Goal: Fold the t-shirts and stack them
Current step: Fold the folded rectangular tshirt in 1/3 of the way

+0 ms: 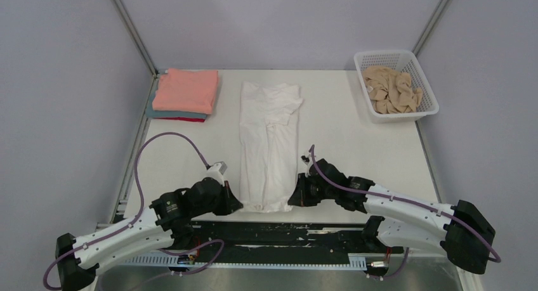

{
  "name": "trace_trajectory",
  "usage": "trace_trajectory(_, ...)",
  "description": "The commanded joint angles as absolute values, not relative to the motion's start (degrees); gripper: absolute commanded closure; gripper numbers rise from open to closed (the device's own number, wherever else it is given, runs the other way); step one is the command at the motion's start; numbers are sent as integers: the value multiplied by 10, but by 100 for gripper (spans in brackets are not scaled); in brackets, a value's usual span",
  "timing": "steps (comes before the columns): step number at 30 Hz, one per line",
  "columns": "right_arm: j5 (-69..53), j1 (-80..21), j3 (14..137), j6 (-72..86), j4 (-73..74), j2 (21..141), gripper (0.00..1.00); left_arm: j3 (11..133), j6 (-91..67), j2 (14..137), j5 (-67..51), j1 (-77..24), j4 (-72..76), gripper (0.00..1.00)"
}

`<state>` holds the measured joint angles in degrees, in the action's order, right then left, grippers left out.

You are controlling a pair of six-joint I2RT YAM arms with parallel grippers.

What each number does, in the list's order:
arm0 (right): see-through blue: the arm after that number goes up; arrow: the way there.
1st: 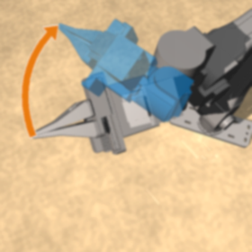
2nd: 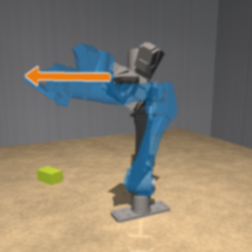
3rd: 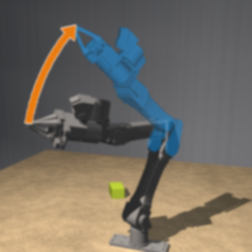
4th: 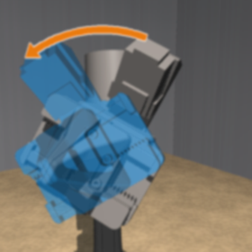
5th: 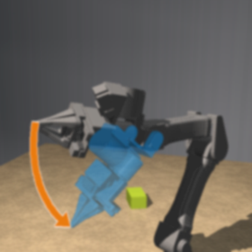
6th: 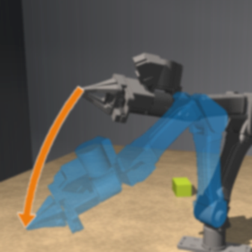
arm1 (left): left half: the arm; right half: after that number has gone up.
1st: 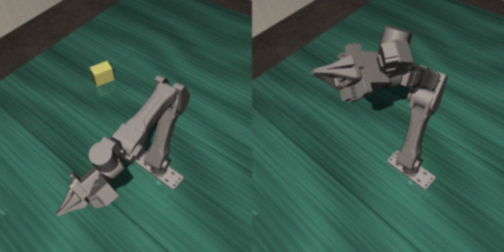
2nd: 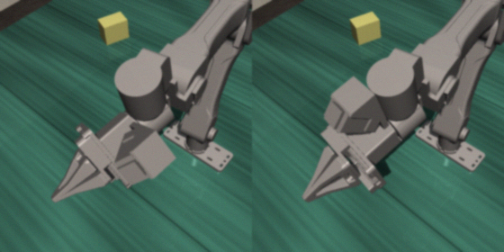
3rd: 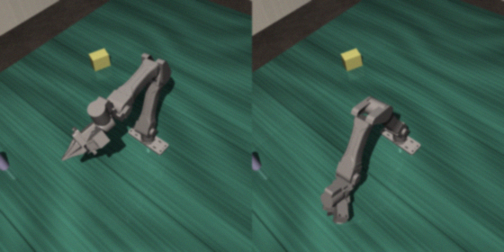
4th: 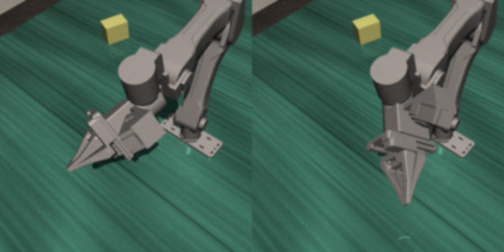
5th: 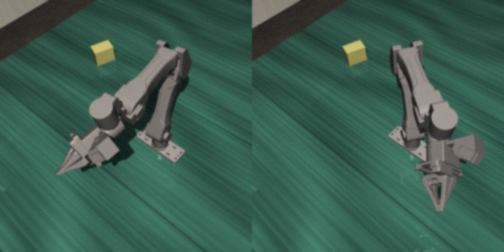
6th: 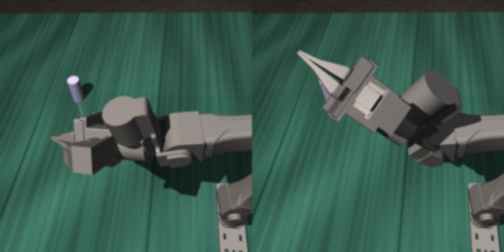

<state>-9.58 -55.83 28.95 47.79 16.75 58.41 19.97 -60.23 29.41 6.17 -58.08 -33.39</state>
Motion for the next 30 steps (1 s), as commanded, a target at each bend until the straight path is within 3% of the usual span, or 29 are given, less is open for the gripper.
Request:
trace_trajectory(1,-43,-478,351,425,133,612,100,265,-493,391,66,-484,-179,100)
trace_trajectory(6,-61,-392,416,373,81,681,100,372,-425,560,45,-373,-128,100)
trace_trajectory(17,-145,-270,588,341,45,920,100,585,-322,811,57,-275,-139,100)
trace_trajectory(26,-150,-231,669,347,44,1031,93,715,-289,978,39,-244,-168,95)
trace_trajectory(27,-150,-227,677,346,44,1039,91,725,-290,998,39,-239,-174,92)
trace_trajectory(28,-153,-223,683,346,44,1047,79,742,-290,1006,40,-237,-185,87)
trace_trajectory(29,-156,-220,690,346,44,1052,64,749,-292,1019,41,-233,-191,70)
trace_trajectory(30,-159,-217,697,342,44,1055,47,763,-292,1024,43,-231,-200,59)
